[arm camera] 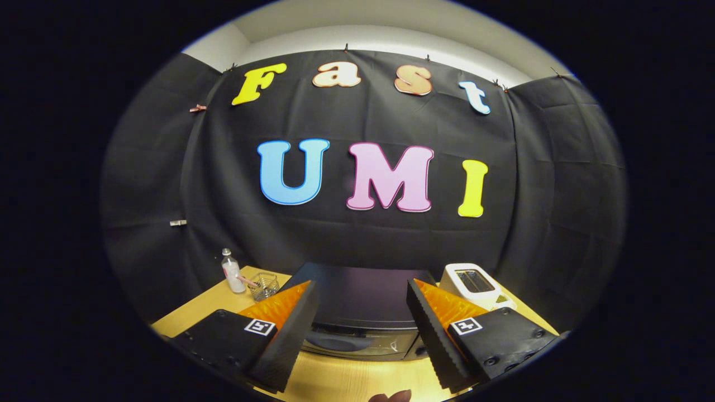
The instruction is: Open the toaster oven, put the food inside, and close the toaster oven door.
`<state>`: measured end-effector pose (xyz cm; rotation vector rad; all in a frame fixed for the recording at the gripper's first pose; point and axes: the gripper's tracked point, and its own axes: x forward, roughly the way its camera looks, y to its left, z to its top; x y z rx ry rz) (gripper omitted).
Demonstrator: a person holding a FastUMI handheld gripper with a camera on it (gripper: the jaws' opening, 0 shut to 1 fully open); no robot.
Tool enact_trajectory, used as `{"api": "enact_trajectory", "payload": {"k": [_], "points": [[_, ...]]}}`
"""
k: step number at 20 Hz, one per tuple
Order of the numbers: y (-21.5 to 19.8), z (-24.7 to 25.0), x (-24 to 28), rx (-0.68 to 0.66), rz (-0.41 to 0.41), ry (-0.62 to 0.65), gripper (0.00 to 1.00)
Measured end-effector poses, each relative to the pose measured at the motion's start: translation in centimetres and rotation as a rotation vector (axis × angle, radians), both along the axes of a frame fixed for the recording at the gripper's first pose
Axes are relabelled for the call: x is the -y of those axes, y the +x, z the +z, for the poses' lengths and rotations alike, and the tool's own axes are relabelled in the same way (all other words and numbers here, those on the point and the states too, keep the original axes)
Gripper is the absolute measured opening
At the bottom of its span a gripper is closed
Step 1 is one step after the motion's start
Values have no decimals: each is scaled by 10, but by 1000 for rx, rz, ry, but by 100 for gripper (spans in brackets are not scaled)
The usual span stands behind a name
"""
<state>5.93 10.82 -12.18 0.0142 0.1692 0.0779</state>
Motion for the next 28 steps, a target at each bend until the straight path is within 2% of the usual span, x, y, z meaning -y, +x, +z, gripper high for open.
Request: {"api": "enact_trajectory", "payload": {"k": [10,14,18,28], "points": [[24,-115,-21,-230,-15,-2,98],[31,-123,-17,-253,-65,41,98],[31,-124,-16,-221,-63,17,97],[24,-130,-17,-262,-71,22,97]]}}
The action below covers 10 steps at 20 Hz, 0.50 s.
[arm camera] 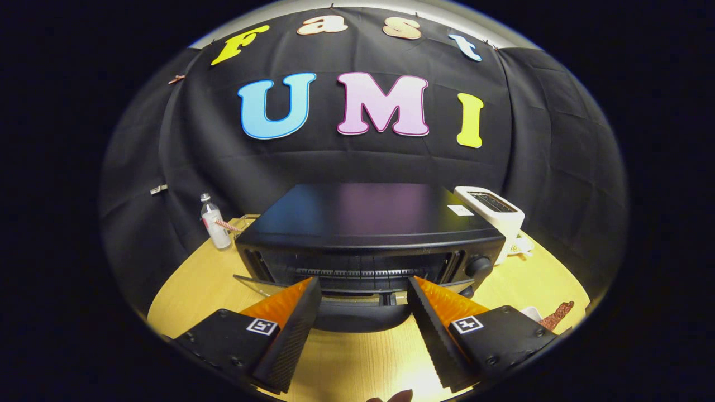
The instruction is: Open the toaster oven, put the food inside, and close the toaster oven door.
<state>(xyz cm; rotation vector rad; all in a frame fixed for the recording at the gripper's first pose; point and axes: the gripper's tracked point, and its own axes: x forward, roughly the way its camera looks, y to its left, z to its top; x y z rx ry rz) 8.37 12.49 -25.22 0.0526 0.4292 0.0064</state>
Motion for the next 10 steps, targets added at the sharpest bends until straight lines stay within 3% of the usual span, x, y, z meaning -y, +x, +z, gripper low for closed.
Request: {"api": "enact_trajectory", "payload": {"k": [10], "points": [[-15,-17,1,-98,13,-12,96]]}}
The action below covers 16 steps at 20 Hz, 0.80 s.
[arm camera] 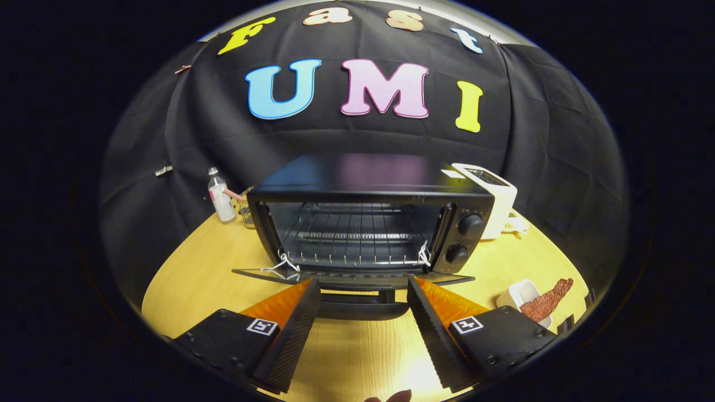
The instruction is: Open the toaster oven, put the food inside, and close the toaster oven door.
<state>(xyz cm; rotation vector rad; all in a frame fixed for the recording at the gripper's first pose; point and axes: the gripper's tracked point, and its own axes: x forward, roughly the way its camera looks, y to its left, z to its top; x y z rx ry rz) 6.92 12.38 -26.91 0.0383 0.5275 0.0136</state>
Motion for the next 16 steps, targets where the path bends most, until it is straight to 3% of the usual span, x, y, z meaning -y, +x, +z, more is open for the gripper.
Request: {"api": "enact_trajectory", "payload": {"k": [8,16], "points": [[-39,-64,3,-171,26,-5,97],[-49,-67,9,-197,86,0,97]]}}
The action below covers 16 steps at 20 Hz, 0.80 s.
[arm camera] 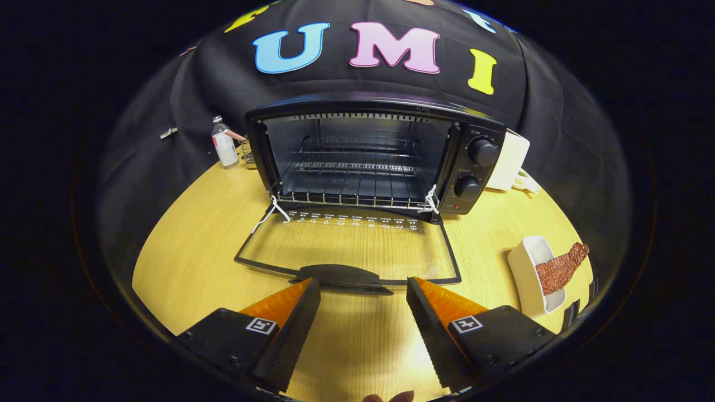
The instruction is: Open the toaster oven, put the food inside, and close the toaster oven door.
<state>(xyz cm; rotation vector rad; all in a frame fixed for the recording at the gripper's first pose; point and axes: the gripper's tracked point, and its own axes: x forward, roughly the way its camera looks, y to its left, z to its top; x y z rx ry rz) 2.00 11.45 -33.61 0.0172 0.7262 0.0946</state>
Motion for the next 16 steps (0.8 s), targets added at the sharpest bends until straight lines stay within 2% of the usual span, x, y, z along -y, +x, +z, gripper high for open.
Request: {"api": "enact_trajectory", "payload": {"k": [4,12,16], "points": [[0,35,5,77,46,40,97],[-1,156,51,381,122,136,96],[-4,190,101,408,115,164,96]]}}
